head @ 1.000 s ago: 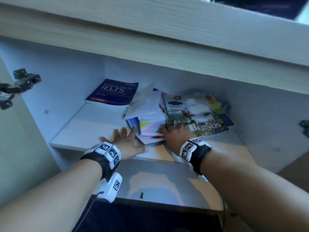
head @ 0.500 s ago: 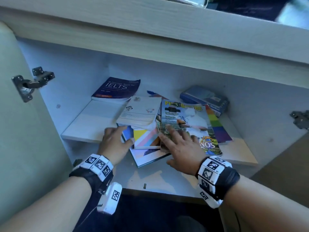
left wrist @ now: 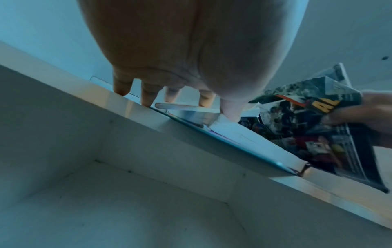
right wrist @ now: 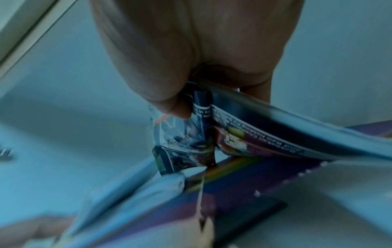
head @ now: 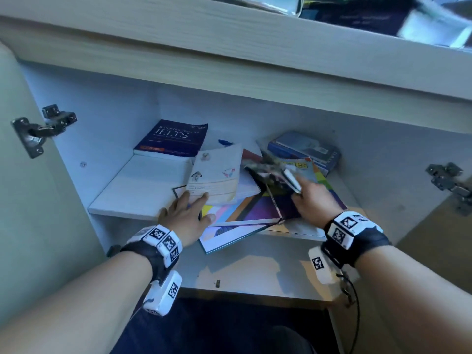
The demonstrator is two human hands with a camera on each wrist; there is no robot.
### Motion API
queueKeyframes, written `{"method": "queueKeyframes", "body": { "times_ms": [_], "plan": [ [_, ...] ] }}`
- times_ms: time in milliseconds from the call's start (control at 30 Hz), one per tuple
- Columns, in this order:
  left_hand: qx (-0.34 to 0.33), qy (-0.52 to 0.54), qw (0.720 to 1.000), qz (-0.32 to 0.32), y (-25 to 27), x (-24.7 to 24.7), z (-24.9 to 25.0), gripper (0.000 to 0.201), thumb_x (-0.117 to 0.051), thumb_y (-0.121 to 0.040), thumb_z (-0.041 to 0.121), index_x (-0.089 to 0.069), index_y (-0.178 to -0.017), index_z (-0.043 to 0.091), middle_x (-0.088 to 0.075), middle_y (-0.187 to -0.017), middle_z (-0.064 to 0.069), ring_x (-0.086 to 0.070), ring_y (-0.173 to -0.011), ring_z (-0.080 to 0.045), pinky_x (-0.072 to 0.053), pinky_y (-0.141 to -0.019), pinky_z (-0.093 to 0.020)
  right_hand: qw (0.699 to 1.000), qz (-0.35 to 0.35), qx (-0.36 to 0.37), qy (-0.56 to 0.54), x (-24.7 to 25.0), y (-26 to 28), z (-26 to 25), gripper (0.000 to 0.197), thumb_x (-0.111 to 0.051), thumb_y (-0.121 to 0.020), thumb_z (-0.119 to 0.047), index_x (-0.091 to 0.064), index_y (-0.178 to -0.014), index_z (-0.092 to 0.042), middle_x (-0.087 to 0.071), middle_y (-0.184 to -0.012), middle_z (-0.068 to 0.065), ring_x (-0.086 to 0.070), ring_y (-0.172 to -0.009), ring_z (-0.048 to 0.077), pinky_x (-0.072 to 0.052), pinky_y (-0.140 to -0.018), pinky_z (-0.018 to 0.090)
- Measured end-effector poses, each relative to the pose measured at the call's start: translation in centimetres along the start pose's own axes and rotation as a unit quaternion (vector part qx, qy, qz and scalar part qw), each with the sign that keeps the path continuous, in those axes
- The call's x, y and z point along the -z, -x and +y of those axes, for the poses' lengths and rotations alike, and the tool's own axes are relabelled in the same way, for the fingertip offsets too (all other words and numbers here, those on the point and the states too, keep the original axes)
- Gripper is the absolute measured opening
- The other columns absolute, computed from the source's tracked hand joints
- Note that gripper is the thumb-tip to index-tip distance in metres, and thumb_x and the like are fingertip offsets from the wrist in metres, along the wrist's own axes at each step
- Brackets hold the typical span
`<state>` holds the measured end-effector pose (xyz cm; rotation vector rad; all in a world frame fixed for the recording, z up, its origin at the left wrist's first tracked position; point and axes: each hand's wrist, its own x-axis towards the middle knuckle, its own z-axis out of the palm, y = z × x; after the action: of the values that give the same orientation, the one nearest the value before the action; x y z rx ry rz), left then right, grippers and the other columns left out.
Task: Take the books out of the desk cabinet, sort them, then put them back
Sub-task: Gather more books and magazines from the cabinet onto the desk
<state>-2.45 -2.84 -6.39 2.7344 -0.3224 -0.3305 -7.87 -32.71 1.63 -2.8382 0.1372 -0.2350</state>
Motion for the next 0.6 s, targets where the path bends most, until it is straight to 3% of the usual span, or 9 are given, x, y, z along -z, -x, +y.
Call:
{"method": "queueKeyframes", "body": {
  "times_ms": [67,133,300,400,500,600],
  "plan": [
    [-0.005,-0.008,1.0,0.005,0.8,-0.3,0.2,0.062,-0.032,-0.101,0.059,-0.008,-0.157,0.052,0.007,-0.171,0.002,-0.007,-0.157,-0.026,-0.01,-0.124,-0.054,0.999,0.03,-0.02,-0.033,0.9,-0.2,-0.6,0.056,-0.051,-0.096,-0.009,-0.043,-0.15,-0.023,-0.068,-0.12,0.021,-0.063,-0.104,0.04,-0.05,-0.081,0.039],
    [-0.019,-0.023,0.999,0.015,1.6,-0.6,0.4,0.062,-0.035,-0.101,0.051,-0.009,-0.157,0.05,0.006,-0.171,0.0,-0.01,-0.156,-0.028,-0.015,-0.123,-0.053,0.998,0.052,-0.013,-0.043,1.6,-0.3,-1.9,0.054,-0.051,-0.096,-0.01,-0.044,-0.148,-0.024,-0.069,-0.117,0.019,-0.063,-0.103,0.041,-0.052,-0.084,0.042],
    [-0.032,0.033,0.998,0.045,2.4,-1.0,0.9,0.06,-0.048,-0.098,0.044,-0.029,-0.155,0.048,-0.007,-0.166,0.0,-0.023,-0.147,-0.033,-0.03,-0.119,-0.046,0.99,0.117,0.02,-0.078,2.4,-0.7,-5.1,0.055,-0.05,-0.095,-0.009,-0.043,-0.148,-0.022,-0.067,-0.12,0.017,-0.062,-0.106,0.039,-0.05,-0.082,0.041],
    [-0.058,0.115,0.989,0.069,2.7,-1.2,0.9,0.053,-0.057,-0.098,0.044,-0.046,-0.15,0.038,-0.02,-0.16,0.0,-0.027,-0.147,-0.027,-0.025,-0.122,-0.036,0.986,0.134,0.058,-0.081,1.2,-0.7,-7.3,0.068,-0.052,-0.092,-0.008,-0.035,-0.155,-0.028,-0.061,-0.134,0.016,-0.064,-0.108,0.04,-0.055,-0.086,0.049],
    [-0.063,0.249,0.962,0.097,2.4,-0.6,0.7,0.05,-0.059,-0.098,0.03,-0.051,-0.147,0.028,-0.038,-0.147,-0.004,-0.041,-0.14,-0.02,-0.03,-0.117,-0.031,0.995,0.03,0.093,-0.015,-2.2,-0.7,-8.8,0.08,-0.059,-0.092,-0.021,-0.02,-0.159,-0.038,-0.036,-0.161,0.007,-0.056,-0.127,0.039,-0.053,-0.097,0.052],
    [0.016,0.334,0.932,0.138,1.9,0.0,-0.2,0.055,-0.058,-0.092,0.036,-0.048,-0.147,0.03,-0.054,-0.13,-0.01,-0.054,-0.118,-0.027,-0.044,-0.104,-0.041,0.973,-0.158,0.171,0.007,-5.4,-0.6,-8.4,0.088,-0.065,-0.087,-0.06,-0.019,-0.159,-0.041,-0.016,-0.17,0.001,-0.028,-0.152,0.029,-0.031,-0.12,0.051]
  ]
}}
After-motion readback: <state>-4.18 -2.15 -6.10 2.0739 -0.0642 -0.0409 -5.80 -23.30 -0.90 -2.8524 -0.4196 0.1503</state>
